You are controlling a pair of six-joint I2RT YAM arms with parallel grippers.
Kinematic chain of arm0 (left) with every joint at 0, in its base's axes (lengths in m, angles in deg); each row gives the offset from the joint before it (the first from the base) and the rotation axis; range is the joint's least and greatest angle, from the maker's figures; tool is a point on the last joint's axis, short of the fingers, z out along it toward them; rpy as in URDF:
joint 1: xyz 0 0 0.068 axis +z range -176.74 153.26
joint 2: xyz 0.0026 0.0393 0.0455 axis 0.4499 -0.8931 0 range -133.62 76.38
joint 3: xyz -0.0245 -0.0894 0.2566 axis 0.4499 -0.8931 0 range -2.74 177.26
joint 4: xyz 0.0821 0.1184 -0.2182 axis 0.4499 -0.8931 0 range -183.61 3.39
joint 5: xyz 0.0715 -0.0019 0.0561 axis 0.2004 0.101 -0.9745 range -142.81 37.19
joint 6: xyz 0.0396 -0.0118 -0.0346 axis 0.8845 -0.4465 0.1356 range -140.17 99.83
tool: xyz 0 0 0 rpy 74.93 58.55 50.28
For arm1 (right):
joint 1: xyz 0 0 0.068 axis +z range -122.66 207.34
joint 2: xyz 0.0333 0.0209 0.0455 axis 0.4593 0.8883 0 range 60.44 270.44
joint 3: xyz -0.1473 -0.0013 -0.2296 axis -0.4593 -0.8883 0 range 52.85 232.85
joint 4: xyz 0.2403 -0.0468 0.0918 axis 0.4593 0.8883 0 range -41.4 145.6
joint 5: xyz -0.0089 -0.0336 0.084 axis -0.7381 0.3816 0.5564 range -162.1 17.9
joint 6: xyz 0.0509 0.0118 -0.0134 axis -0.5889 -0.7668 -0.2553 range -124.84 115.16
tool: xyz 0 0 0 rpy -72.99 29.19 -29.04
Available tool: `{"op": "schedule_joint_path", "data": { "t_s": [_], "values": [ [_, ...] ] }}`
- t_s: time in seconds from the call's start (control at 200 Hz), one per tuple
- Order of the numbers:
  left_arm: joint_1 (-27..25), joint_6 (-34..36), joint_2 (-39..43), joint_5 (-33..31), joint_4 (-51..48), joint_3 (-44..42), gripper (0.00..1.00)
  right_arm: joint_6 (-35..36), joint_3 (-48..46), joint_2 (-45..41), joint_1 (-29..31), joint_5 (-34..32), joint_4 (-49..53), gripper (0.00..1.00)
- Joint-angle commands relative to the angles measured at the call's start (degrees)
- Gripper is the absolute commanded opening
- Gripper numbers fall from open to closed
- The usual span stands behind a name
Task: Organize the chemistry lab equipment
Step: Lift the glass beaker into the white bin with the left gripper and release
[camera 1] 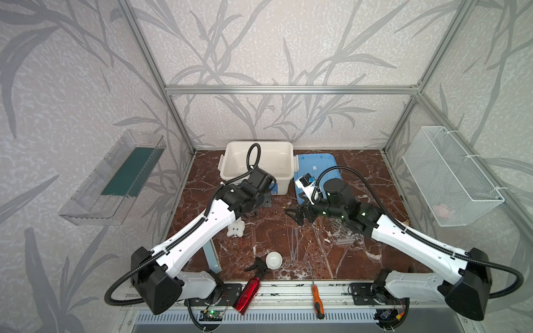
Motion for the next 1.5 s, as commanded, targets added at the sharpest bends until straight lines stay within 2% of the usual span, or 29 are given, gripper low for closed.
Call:
{"op": "schedule_joint_path", "data": {
  "t_s": [0.0,0.18,0.41,0.535,0.665,0.78,1.025,1.264,1.494],
  "values": [
    [5.2,5.7,-3.3,0.5,-3.5,6.4,0.31,-0.9,6.1,3.2,-0.3,-3.3,-0.5,0.99],
    [11.4,9.2,-14.1,2.0,-5.2,19.7,0.31,-1.3,16.4,10.4,-0.8,-4.7,-0.1,0.99],
    [16.2,10.9,-29.5,3.2,-7.5,35.8,0.31,-3.6,26.2,20.3,-3.2,-5.6,-0.2,0.99],
    [17.8,11.2,-38.4,2.8,-8.9,44.7,0.31,-6.2,28.6,24.5,-5.2,-6.1,-1.2,0.99],
    [17.9,11.8,-49.4,3.2,-13.7,57.1,0.31,-4.8,30.3,28.2,-5.8,-8.5,-1.3,0.99],
    [18.0,11.8,-56.1,3.6,-15.9,64.1,0.33,-4.6,33.0,32.3,-6.8,-10.3,-1.9,0.99],
    [19.1,10.6,-61.4,7.3,-12.7,63.7,0.32,-7.1,34.9,36.3,-8.4,-9.2,-4.1,1.0],
    [19.1,9.8,-63.4,8.2,-10.1,59.4,0.32,-11.5,26.9,34.3,-8.5,-8.7,-11.4,1.0],
    [19.0,8.7,-64.3,8.5,-7.0,56.3,0.33,-12.6,26.0,34.6,-8.5,-8.0,-12.3,0.99]
  ]
}}
